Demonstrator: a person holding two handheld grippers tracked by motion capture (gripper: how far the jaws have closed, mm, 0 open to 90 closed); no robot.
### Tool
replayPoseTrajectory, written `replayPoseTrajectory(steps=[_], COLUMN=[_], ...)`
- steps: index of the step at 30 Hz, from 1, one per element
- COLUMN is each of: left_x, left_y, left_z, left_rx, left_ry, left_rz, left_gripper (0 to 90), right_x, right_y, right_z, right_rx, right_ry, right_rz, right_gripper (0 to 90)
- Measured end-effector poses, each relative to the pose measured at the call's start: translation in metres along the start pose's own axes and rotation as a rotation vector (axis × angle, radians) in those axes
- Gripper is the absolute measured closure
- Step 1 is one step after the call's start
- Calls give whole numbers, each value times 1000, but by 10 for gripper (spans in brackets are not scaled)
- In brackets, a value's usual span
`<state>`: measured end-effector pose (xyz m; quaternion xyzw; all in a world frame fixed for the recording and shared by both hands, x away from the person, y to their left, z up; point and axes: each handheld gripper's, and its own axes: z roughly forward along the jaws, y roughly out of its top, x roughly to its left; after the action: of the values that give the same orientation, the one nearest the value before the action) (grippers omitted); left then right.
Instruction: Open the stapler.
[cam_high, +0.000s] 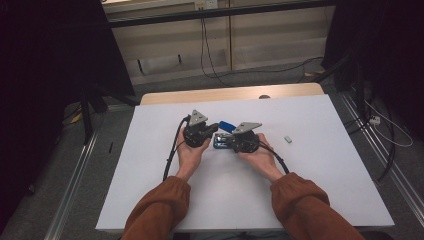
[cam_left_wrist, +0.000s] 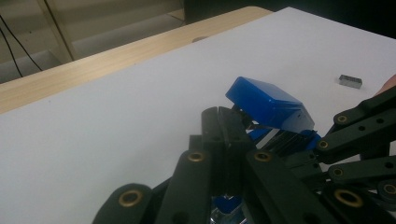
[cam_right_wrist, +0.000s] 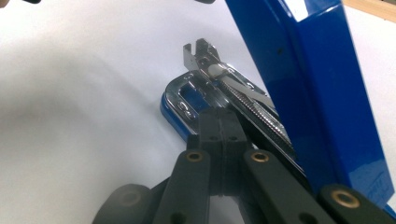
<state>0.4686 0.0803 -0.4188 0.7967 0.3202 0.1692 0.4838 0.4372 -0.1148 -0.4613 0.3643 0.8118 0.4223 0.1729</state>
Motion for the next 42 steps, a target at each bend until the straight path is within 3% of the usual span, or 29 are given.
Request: replayPoseTrajectory(steps=[11,17,27,32,35,42], left_x=[0,0,1,0,0,1], left_y=[0,0,0,0,1,0], left_z=[1,1,2,2,2,2], left_rx=[-5,-4,-4,0,-1,-2], left_ry=[3,6,5,17,13,5], left_rz=[-1,-5,-8,15,11,-2], left_gripper=[900,900,900,900,900,900], right_x=[0,9,15,19,23,21], right_y=[0,6,14,18,18,17], right_z=[-1,-4,-2,0,1,3], right_rx=[-10,-75,-144,-174,-176,-188], right_ry=[-2,-7,-68,-87,-112,-141], right_rz=[3,-8,-2,-5,-26,-6], right_gripper=[900,900,900,900,900,900])
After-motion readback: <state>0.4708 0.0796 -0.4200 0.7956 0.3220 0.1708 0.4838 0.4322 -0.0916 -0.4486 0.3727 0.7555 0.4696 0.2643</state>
